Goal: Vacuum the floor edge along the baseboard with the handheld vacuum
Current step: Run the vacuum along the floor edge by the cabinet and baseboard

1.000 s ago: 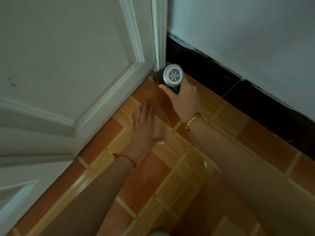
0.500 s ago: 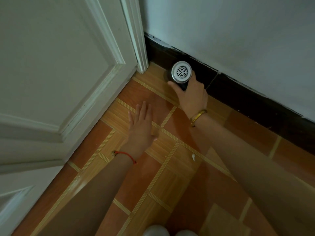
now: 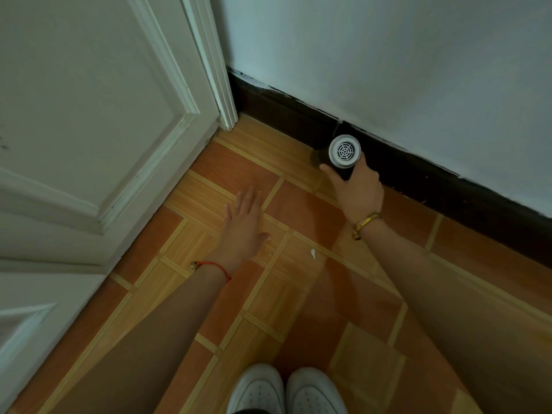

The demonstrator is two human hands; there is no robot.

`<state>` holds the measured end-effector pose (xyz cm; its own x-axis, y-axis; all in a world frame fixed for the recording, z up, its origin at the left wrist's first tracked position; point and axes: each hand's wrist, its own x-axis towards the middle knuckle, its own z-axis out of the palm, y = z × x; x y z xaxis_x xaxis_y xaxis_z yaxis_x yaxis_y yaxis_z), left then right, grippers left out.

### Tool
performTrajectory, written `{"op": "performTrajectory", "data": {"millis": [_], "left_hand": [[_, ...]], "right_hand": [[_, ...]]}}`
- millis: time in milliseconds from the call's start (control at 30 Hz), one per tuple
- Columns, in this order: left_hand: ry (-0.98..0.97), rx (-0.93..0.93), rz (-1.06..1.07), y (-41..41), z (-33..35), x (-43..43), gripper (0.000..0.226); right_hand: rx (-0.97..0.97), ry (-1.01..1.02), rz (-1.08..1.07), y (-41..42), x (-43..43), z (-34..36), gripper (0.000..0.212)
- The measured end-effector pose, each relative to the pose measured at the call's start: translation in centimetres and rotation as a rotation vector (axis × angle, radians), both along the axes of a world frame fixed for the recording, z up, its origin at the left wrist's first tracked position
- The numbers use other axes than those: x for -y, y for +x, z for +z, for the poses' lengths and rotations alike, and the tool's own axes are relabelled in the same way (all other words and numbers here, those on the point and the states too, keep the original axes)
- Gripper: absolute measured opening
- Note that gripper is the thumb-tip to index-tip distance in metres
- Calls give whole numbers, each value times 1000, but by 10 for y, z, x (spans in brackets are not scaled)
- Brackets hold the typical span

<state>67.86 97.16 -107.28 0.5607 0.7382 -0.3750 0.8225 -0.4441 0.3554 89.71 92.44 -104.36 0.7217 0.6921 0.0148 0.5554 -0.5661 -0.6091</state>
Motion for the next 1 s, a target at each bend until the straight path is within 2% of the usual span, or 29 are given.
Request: {"op": "performTrajectory", "data": {"millis": [167,300,433,567,833,933,1000], "left_hand": [[23,13,-45,1,-6,6,84],[45,-3,-69,-4,-12,8,79],[40,-22,-66,-11,-15,9,83],[40,-49,-58,-13,-15,12,87],[58,-72,-31,-22,-9,18,95],[58,-81,-13,-28,-8,19,93],[66,-98,-12,-32,-7,19,93]], "right_hand": [[-42,12,-7,2,26,6,73],[-96,-17,84,-6,45,8,71],[-105,-109,184,-10,60,12,74],[-224,-207,317,-12,66,16,66],[-358,-252,591,-49,72,21,53],[-321,-313,665,-60,74,19,51],[-313,-280,645,-62,77,18,52]]}}
